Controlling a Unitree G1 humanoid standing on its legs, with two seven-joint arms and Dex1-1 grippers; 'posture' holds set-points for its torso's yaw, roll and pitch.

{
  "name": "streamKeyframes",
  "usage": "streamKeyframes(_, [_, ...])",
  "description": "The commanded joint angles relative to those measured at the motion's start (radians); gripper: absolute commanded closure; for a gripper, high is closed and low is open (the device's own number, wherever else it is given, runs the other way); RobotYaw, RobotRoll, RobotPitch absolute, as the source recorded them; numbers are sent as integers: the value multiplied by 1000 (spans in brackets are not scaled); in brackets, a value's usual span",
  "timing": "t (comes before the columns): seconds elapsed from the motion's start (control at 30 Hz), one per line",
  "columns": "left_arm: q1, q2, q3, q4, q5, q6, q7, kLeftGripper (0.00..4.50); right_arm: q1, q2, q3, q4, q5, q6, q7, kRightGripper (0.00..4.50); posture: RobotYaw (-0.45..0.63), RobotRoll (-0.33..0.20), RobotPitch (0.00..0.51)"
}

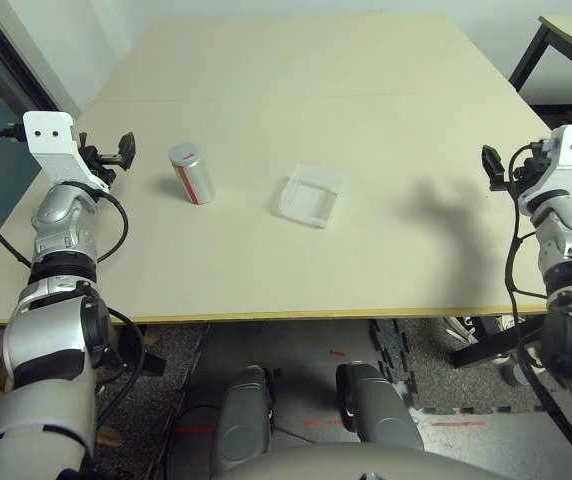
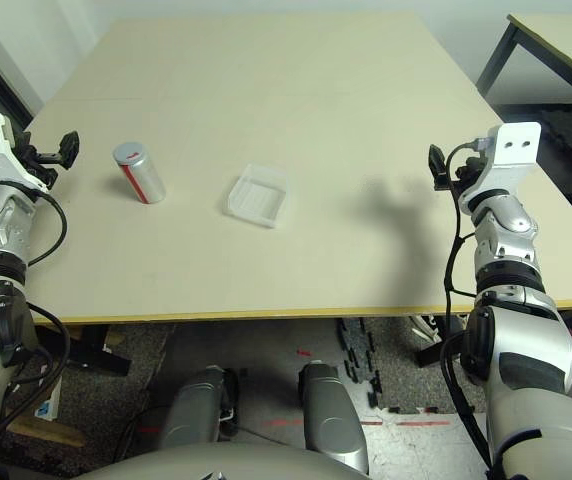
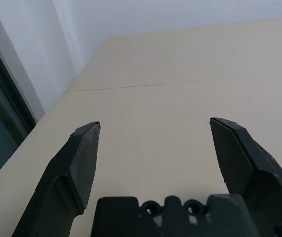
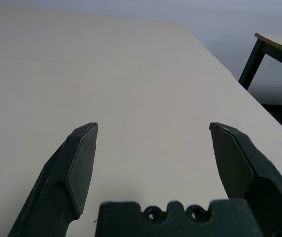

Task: Pour the medicine from the bottle into the box.

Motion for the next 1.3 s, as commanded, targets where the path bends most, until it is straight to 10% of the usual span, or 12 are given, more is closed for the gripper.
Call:
streamKeyframes(0.03, [-2,3,2,12,-1,11,2,40,-8,0,5,17,-4,5,-5,0,-124,0,91])
streamKeyframes(0.53, [-27,8,9,13,-13,28,-23,40,-44,18,15,-29,33,26,149,0,-113,0,66])
streamKeyframes(1.3, [-41,-36,-11,-210,-87,164,-172,40,157,37,309,-747,137,465,775,0,-90,0,77])
